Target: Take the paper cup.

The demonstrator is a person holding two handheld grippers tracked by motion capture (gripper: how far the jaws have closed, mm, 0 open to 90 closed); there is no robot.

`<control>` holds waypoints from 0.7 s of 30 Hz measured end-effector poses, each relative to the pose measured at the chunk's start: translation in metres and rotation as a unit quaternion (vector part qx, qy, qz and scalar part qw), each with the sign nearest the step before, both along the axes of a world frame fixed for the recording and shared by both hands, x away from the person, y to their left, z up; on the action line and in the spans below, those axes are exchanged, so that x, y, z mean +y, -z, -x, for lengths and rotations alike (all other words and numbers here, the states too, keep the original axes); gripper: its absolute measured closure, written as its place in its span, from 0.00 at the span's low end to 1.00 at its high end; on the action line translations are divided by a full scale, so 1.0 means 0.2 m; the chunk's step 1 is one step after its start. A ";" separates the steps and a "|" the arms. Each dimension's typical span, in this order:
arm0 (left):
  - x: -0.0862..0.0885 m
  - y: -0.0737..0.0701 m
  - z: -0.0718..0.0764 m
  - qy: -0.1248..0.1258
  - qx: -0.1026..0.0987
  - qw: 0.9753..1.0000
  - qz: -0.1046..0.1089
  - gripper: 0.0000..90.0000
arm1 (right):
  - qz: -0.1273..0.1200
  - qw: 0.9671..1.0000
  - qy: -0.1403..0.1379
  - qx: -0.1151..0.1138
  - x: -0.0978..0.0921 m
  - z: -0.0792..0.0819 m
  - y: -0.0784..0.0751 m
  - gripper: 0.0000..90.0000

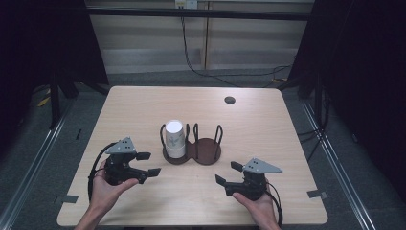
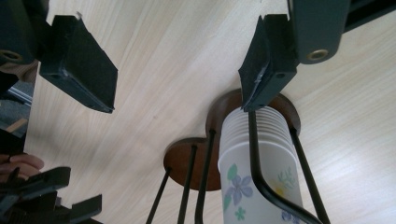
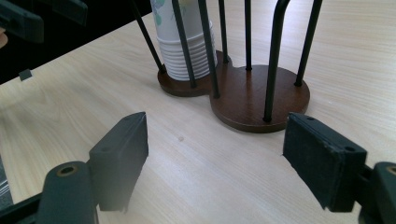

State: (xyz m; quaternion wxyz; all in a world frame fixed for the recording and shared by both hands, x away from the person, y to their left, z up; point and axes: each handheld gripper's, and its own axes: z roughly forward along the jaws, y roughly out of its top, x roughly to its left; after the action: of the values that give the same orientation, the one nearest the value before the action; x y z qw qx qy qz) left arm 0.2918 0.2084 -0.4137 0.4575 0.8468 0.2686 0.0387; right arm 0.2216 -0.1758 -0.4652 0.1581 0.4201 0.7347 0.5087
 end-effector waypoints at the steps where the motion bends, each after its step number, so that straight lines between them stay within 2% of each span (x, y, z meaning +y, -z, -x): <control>1: 0.00 -0.01 -0.01 0.001 -0.001 1.000 -0.002 0.32 | 0.000 1.000 0.000 0.001 0.00 0.00 0.00 0.24; 5: 0.00 -0.05 -0.03 -0.002 -0.007 1.000 -0.006 0.33 | 0.002 1.000 -0.002 0.002 0.00 0.00 0.00 0.24; 7: -0.01 -0.08 -0.05 -0.008 -0.013 1.000 -0.011 0.33 | 0.006 1.000 -0.008 0.009 0.00 -0.01 0.01 0.24; 13: -0.05 -0.14 -0.12 -0.004 -0.013 1.000 -0.021 0.33 | 0.006 1.000 -0.020 0.023 0.01 -0.02 0.03 0.23; 15: -0.06 -0.17 -0.14 -0.006 -0.027 0.999 -0.025 0.33 | 0.007 1.000 -0.020 0.023 0.01 -0.01 0.02 0.23; 18: -0.08 -0.19 -0.15 -0.005 -0.022 0.999 -0.025 0.33 | 0.008 0.999 -0.020 0.024 0.01 -0.01 0.03 0.22; 21: -0.09 -0.21 -0.18 0.003 -0.019 0.999 -0.037 0.31 | 0.010 0.999 -0.023 0.026 0.02 -0.02 0.03 0.22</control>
State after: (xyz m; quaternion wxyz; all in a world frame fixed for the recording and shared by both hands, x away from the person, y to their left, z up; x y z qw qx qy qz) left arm 0.3287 0.1911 -0.3708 0.4305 0.8632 0.2560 0.0632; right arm 0.2251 -0.1723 -0.4710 0.1314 0.4147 0.7531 0.4935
